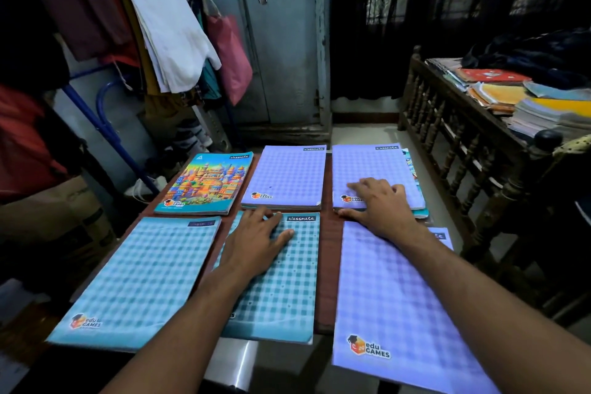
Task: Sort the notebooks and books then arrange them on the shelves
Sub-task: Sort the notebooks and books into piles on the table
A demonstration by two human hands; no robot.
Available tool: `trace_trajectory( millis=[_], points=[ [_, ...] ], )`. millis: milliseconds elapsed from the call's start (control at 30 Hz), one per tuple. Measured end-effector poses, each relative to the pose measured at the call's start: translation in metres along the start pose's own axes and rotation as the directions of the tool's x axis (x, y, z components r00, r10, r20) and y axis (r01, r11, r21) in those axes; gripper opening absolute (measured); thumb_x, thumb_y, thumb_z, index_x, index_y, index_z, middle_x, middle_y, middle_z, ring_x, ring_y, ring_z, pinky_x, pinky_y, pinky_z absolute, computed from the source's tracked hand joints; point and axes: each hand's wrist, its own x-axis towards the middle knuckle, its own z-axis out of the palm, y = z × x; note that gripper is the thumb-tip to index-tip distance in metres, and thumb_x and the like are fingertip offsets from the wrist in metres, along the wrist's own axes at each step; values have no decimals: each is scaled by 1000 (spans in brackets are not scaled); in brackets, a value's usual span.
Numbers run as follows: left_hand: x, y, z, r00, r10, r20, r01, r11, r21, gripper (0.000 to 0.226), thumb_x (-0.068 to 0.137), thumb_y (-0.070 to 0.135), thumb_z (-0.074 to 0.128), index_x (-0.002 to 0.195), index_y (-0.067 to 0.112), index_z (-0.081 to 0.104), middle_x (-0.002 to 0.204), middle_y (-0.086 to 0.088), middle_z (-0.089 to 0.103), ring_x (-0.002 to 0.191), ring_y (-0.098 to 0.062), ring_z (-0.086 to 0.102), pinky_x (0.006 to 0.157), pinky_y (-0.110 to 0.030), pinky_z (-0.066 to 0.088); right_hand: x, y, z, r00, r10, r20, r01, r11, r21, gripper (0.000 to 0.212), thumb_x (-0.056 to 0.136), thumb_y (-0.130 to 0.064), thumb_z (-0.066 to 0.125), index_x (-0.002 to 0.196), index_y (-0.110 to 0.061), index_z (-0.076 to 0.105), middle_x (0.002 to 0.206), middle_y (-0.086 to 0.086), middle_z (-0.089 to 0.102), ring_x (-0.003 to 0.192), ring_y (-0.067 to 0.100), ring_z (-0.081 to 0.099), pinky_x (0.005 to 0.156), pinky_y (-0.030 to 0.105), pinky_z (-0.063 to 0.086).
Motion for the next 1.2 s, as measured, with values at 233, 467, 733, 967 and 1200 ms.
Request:
trace_trajectory(
  millis=[233,467,733,967,1200],
  points=[
    [-16,-5,-2,999,22,28,-20,997,-70,79,90,77,33,148,26,49,154,6,43,139,-18,37,112,-35,32,-62,2,-22,999,42,26,-39,993,-111,50,91,-66,47,127,-30,52,126,-1,51,122,26,49,101,43,38],
    [-30,-3,-9,999,33,-7,-33,995,-94,60,99,60,45,150,29,46,156,10,40,142,-13,34,114,-32,28,-78,13,-2,997,49,-66,-51,998,-21,79,82,-74,22,111,-14,66,106,7,52,102,31,51,91,44,42],
    [-29,-7,-7,999,40,-13,-41,993,-114,58,98,60,47,145,27,52,151,8,47,138,-13,39,111,-31,31,-67,9,-5,995,37,-96,-45,996,-77,74,80,-74,25,105,-16,65,99,4,53,95,29,51,83,44,42],
    [-24,-14,-7,998,62,16,-60,992,-111,59,97,63,46,146,29,50,152,9,46,139,-13,38,113,-35,34,-64,13,-5,997,-7,-80,-1,995,-102,75,81,-73,27,107,-14,66,99,5,54,95,30,52,85,45,43],
    [-36,-25,-27,1000,30,-9,-31,972,-235,58,102,59,37,153,32,39,161,6,33,147,-20,31,121,-47,22,-72,-23,-12,974,-129,-189,110,988,-105,69,79,-68,41,120,-18,66,116,9,59,106,34,57,101,56,41]
  ],
)
